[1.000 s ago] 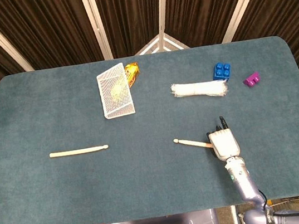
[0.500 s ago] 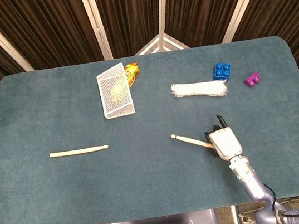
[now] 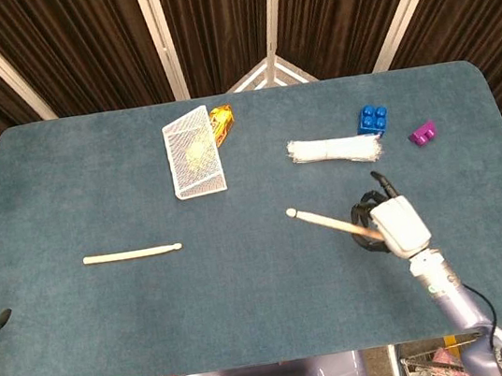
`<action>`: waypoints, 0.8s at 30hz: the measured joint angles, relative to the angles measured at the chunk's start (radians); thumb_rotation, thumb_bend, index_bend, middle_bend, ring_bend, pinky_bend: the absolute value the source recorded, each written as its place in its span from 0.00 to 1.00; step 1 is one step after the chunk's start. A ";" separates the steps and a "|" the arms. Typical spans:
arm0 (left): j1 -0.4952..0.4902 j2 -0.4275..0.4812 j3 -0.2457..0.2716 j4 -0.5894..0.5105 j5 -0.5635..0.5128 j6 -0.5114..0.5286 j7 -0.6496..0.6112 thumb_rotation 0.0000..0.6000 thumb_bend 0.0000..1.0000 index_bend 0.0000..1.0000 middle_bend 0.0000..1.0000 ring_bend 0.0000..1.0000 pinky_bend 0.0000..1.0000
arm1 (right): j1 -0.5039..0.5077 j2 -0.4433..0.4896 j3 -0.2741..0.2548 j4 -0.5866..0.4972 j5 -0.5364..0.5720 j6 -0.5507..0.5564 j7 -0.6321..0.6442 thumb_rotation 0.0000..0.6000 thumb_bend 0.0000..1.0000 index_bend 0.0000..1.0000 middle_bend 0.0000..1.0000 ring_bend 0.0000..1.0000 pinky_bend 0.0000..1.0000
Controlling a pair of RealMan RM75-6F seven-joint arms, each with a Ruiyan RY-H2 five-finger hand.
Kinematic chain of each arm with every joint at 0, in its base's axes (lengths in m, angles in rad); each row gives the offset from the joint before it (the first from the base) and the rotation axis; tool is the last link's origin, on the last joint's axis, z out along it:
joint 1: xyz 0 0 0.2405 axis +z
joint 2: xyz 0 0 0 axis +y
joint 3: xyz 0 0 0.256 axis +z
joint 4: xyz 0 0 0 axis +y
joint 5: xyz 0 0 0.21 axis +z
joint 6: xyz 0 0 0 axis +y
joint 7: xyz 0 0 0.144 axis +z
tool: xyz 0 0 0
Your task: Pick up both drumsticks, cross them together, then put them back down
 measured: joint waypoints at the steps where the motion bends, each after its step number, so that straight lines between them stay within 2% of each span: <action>1: -0.013 0.002 -0.002 0.003 -0.002 -0.024 -0.010 1.00 0.30 0.13 0.10 0.00 0.00 | 0.001 0.020 0.010 -0.011 -0.007 0.017 0.023 1.00 0.43 0.71 0.66 0.36 0.00; 9: -0.163 -0.039 -0.029 0.068 -0.021 -0.227 -0.068 1.00 0.31 0.17 0.18 0.00 0.00 | 0.025 0.155 0.107 -0.081 -0.006 0.044 0.129 1.00 0.43 0.71 0.66 0.36 0.00; 18: -0.277 -0.128 -0.060 0.101 -0.101 -0.402 -0.083 1.00 0.33 0.25 0.27 0.00 0.00 | 0.042 0.212 0.138 -0.130 0.050 -0.011 0.130 1.00 0.43 0.71 0.66 0.36 0.00; 24: -0.324 -0.200 -0.067 0.113 -0.169 -0.463 -0.034 1.00 0.34 0.31 0.34 0.00 0.00 | 0.041 0.234 0.144 -0.167 0.056 -0.015 0.112 1.00 0.43 0.71 0.66 0.36 0.00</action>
